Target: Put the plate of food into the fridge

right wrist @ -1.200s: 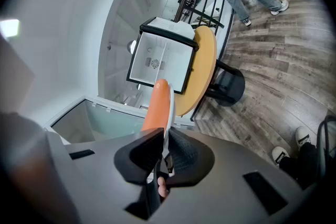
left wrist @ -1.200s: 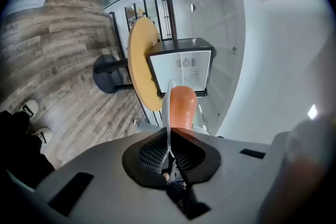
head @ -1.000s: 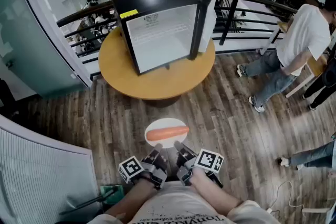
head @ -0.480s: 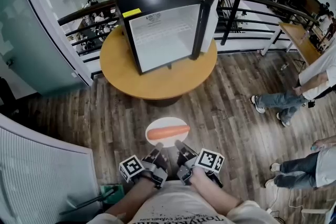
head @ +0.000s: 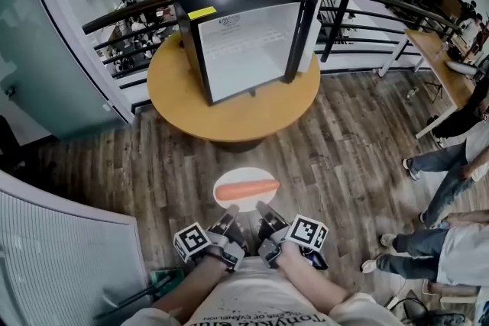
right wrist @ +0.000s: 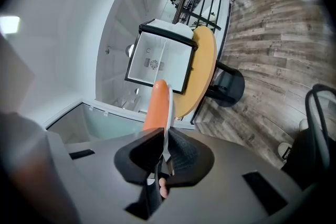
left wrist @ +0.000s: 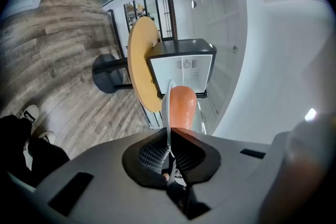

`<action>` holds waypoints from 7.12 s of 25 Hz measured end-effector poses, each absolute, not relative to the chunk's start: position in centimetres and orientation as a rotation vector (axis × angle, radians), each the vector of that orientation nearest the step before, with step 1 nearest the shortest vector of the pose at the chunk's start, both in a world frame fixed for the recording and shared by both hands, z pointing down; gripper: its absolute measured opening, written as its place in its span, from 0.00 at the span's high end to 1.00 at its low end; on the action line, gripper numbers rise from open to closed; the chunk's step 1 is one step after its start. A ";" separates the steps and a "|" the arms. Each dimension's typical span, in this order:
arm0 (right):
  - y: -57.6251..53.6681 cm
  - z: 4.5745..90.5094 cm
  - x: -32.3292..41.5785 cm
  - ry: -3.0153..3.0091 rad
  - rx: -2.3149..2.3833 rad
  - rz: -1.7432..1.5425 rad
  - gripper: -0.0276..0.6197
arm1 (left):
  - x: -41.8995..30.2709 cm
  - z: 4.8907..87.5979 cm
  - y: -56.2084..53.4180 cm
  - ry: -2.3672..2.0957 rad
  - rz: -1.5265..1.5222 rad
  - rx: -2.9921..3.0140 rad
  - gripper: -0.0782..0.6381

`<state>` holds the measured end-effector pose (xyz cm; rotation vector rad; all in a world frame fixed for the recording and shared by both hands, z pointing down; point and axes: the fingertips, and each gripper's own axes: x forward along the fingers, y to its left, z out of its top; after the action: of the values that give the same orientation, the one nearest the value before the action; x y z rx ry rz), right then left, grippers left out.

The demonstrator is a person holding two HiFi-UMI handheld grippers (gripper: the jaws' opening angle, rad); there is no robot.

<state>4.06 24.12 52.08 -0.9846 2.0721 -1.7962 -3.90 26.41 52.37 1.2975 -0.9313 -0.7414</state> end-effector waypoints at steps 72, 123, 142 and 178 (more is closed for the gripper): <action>-18.6 55.8 1.5 2.171 -0.886 -1.976 0.89 | -5.9 55.9 -15.0 -1.054 -0.881 1.134 0.84; -34.5 66.5 -5.6 2.297 -1.047 -1.979 0.88 | -12.9 67.0 -29.9 -1.254 -0.919 0.971 0.84; -34.9 66.7 -5.8 2.630 -1.309 -1.741 0.82 | -12.5 67.3 -30.3 -1.260 -0.795 0.946 0.76; -21.0 53.2 -0.2 3.019 -1.307 -0.966 0.89 | -7.4 52.3 -18.3 -1.499 -0.014 1.915 0.80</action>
<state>-0.19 -20.96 53.15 -1.3073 3.0192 -0.9664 -7.40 -18.29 52.30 1.9146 -1.4991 -0.0137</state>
